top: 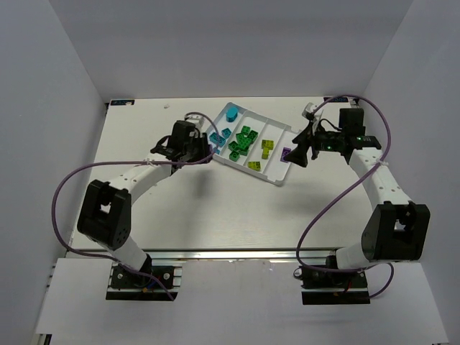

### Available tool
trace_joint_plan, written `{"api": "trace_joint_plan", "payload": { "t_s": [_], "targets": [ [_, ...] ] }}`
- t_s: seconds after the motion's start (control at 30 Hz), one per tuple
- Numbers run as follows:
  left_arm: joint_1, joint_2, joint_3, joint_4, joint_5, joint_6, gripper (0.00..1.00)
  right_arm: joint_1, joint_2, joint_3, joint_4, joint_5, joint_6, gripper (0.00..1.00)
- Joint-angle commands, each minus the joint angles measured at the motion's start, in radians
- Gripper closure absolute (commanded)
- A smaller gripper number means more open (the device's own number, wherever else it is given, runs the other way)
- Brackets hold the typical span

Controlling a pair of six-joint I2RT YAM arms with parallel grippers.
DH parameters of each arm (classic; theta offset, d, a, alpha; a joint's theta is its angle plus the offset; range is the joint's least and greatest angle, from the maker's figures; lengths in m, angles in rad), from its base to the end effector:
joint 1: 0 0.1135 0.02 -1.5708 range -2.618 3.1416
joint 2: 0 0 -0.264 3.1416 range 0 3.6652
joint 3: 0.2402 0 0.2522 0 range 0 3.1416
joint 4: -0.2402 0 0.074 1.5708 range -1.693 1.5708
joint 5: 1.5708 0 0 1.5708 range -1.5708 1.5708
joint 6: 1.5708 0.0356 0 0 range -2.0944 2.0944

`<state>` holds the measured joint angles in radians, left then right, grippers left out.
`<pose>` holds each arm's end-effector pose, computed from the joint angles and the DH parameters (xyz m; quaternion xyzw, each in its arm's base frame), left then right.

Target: Sort the legos into containers by color

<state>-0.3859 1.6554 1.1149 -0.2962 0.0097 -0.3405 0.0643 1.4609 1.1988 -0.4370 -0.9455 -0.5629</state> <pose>0.3303 -0.1346 0.2206 0.0229 0.9331 -0.1317 0.3338 0.3133 0.0491 0.3094 -0.4318 0.7084 0.3073 0.4661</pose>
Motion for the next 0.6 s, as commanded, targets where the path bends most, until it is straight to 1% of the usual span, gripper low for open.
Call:
{"api": "trace_joint_plan", "payload": {
  "t_s": [0.0,0.07,0.13,0.17,0.27,0.3,0.33,0.37,0.4,0.43,0.57],
  "targets": [
    [-0.111,-0.062,0.016,0.141,0.243,-0.020,1.00,-0.040,-0.045,-0.025,0.044,-0.029,0.037,0.11],
    [-0.172,-0.017,0.060,0.192,0.303,-0.051,1.00,-0.052,-0.053,-0.033,0.053,-0.036,0.061,0.12],
    [-0.227,0.033,0.117,0.195,0.317,-0.054,1.00,-0.099,-0.054,-0.034,0.064,-0.056,0.087,0.17],
    [-0.243,0.093,0.147,0.190,0.315,-0.054,1.00,-0.109,-0.059,-0.033,0.067,-0.059,0.096,0.20],
    [-0.289,0.185,0.281,0.175,0.323,-0.054,1.00,-0.130,-0.059,-0.027,0.064,-0.059,0.109,0.37],
    [-0.298,0.242,0.311,0.166,0.320,-0.052,1.00,-0.133,-0.059,-0.022,0.057,-0.056,0.109,0.48],
    [-0.306,0.269,0.371,0.158,0.316,-0.052,1.00,-0.139,-0.057,-0.016,0.046,-0.058,0.106,0.52],
    [-0.320,0.296,0.399,0.146,0.314,-0.052,1.00,-0.141,-0.056,-0.013,0.023,-0.062,0.095,0.54],
    [-0.324,0.343,0.425,0.140,0.309,-0.052,1.00,-0.142,-0.059,-0.016,0.018,-0.061,0.095,0.58],
    [-0.337,0.363,0.471,0.129,0.306,-0.052,1.00,-0.146,-0.065,-0.022,0.014,-0.061,0.095,0.59],
    [-0.364,0.448,0.566,0.103,0.291,-0.054,1.00,-0.152,-0.088,-0.056,0.020,-0.056,0.101,0.61]
  ]
}}
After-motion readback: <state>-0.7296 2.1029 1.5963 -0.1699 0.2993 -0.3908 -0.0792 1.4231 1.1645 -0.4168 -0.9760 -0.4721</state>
